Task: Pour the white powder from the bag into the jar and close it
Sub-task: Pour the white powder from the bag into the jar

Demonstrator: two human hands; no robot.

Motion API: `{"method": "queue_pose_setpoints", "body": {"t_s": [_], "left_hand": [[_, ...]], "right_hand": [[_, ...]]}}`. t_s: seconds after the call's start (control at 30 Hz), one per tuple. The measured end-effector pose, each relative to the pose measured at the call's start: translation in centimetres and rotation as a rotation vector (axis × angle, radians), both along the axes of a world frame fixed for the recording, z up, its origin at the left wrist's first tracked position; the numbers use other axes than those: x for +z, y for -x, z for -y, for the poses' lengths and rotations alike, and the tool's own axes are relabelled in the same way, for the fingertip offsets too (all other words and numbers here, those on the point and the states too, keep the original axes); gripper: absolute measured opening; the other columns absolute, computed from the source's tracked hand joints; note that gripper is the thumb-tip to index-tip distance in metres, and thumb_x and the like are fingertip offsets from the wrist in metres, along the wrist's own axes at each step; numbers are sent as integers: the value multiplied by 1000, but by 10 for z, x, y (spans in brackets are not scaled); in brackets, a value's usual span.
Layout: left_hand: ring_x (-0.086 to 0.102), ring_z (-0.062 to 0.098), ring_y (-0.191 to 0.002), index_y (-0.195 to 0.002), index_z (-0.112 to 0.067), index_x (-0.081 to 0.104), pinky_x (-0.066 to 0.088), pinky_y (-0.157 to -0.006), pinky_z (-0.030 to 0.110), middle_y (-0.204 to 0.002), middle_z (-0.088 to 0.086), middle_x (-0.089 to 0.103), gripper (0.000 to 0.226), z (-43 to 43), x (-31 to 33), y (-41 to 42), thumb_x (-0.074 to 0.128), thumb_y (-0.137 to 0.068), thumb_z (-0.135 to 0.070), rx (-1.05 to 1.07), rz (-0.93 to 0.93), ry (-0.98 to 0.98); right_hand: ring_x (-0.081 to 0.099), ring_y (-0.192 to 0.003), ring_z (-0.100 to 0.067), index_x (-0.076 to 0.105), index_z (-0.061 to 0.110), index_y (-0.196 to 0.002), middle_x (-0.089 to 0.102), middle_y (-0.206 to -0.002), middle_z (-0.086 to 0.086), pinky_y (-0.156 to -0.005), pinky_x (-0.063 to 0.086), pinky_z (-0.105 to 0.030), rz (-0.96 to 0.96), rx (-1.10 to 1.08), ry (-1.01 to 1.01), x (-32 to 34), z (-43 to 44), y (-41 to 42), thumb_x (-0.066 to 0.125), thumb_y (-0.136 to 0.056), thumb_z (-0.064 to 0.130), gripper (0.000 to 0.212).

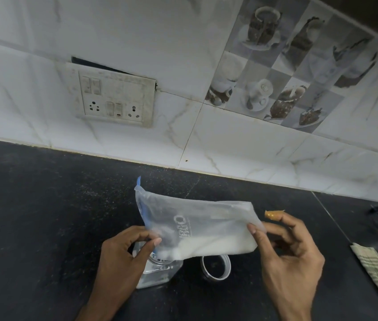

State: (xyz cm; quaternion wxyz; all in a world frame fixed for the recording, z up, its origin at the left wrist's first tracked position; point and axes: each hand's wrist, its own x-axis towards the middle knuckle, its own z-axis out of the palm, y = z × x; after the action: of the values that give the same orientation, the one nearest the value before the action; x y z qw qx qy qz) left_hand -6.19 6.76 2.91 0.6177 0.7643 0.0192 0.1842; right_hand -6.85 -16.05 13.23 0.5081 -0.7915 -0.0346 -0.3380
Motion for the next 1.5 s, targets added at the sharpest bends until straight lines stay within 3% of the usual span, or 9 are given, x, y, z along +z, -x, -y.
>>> {"method": "queue_pose_setpoints", "body": {"t_s": [0.6,1.1,1.3,1.5], "left_hand": [[71,3,-78,-70,-24,76,53,-74,14,-78,-17,74,23,-1,0,0,82,-73,-2,4,-5,4],[72,4,-78,-72,-18,78,53,-75,12,-78,-15,75,19,0,-3,-1,82,-74,0,21,22,26],[69,1,-87,-76,-28,80,51,-78,10,-87,-24,74,23,1,-4,0,87,-68,-8,89,17,11],[66,4,-90,-75,-31,80,49,-77,9,-84,-21,74,21,0,-8,-1,89,-67,-13,101,-21,-2]], "right_hand": [[71,-77,0,65,27,-98,75,-85,21,-67,51,-10,56,26,8,1,-2,-5,80,-74,-3,41],[72,-80,-3,66,31,-96,74,-90,22,-68,52,-13,118,17,-9,1,-6,-7,81,-75,1,40],[72,-80,-1,66,29,-95,74,-93,21,-68,52,-10,138,21,-17,0,-6,-7,80,-75,-2,40],[71,-80,1,66,29,-95,74,-95,18,-67,50,-9,135,15,-20,-1,-7,-9,80,-75,0,38]]}}
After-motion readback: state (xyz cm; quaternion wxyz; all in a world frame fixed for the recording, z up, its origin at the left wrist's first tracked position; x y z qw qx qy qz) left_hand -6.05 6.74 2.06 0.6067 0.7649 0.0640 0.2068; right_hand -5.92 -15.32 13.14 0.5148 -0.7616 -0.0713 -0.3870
